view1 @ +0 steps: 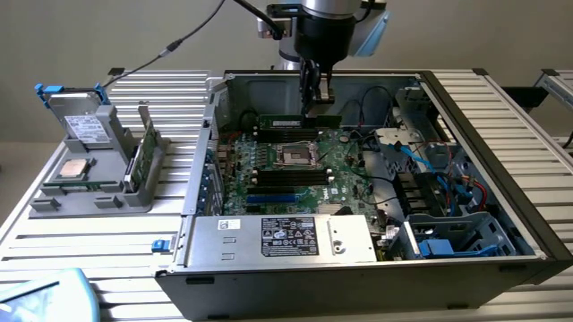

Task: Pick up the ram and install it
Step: 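Insert the ram into the slot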

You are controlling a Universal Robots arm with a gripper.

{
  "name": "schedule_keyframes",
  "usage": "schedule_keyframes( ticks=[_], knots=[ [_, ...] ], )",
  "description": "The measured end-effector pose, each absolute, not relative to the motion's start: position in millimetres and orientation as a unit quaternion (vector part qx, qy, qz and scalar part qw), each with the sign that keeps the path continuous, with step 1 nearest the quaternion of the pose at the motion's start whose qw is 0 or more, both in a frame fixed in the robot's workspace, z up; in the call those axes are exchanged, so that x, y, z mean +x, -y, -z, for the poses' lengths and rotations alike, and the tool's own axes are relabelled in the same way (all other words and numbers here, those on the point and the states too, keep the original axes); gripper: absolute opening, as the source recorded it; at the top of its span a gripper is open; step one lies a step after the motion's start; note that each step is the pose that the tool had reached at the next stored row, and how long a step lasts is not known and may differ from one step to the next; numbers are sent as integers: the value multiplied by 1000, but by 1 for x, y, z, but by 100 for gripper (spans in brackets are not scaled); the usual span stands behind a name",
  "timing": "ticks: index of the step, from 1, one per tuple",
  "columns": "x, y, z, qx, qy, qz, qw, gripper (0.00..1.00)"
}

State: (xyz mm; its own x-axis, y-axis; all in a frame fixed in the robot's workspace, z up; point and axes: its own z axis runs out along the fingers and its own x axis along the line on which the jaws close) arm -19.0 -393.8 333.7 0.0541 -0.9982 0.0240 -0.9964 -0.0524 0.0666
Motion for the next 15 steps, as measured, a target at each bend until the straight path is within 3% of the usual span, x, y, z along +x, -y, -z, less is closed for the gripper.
schedule_keyframes(
  ticks=[15],
  knots=[
    [-19, 394, -306, 727, 686, 14, 32, 14]
  ],
)
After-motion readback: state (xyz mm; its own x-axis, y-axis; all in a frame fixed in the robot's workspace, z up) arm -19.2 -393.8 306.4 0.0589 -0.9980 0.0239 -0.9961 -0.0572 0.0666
